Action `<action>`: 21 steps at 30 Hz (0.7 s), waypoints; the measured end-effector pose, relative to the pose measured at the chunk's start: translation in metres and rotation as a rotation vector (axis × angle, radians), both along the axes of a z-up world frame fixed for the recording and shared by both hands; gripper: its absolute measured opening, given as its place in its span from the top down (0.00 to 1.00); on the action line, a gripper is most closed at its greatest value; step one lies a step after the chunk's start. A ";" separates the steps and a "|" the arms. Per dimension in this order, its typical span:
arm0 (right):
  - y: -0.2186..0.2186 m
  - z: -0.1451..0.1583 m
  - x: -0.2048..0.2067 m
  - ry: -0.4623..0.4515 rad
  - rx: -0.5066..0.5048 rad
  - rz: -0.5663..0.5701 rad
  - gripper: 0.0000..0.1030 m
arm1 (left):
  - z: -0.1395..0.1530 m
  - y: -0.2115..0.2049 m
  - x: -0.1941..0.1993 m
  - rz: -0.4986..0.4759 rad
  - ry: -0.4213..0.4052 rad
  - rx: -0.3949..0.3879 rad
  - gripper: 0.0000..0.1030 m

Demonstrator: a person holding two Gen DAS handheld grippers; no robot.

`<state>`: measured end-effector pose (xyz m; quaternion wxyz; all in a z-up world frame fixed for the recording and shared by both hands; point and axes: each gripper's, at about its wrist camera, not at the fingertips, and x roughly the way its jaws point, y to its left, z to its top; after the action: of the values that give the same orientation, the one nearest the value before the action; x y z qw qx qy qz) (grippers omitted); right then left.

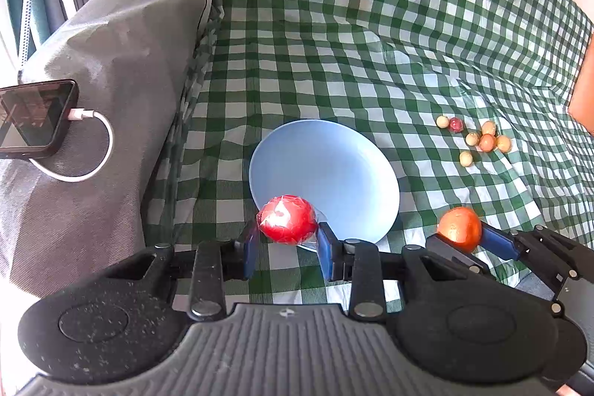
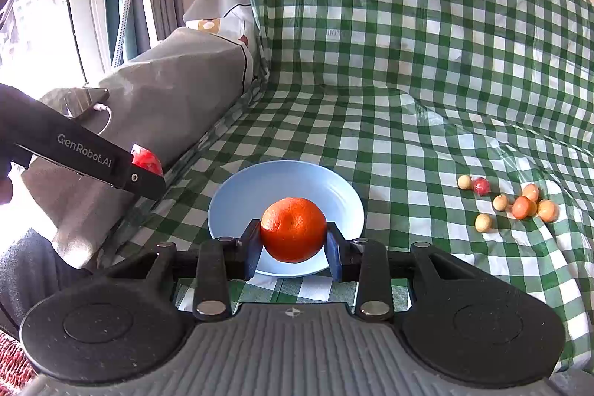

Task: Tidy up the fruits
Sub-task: 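Carry the red apple and tangerine to the blue plate and release both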

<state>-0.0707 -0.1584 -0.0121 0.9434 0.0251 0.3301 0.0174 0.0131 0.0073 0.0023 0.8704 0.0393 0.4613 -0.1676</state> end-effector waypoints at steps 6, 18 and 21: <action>0.002 -0.008 0.014 0.020 -0.001 0.014 0.64 | -0.010 -0.007 0.015 -0.005 0.017 0.010 0.65; 0.006 -0.038 0.049 0.107 -0.001 0.018 0.64 | -0.039 -0.025 0.053 -0.019 0.064 0.050 0.65; 0.006 -0.046 0.061 0.124 -0.005 0.016 0.64 | -0.048 -0.033 0.064 -0.030 0.073 0.068 0.65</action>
<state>-0.0092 -0.1526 -0.0577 0.9211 0.0209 0.3881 0.0226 0.0772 -0.0254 -0.0457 0.8485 0.0694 0.4977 -0.1661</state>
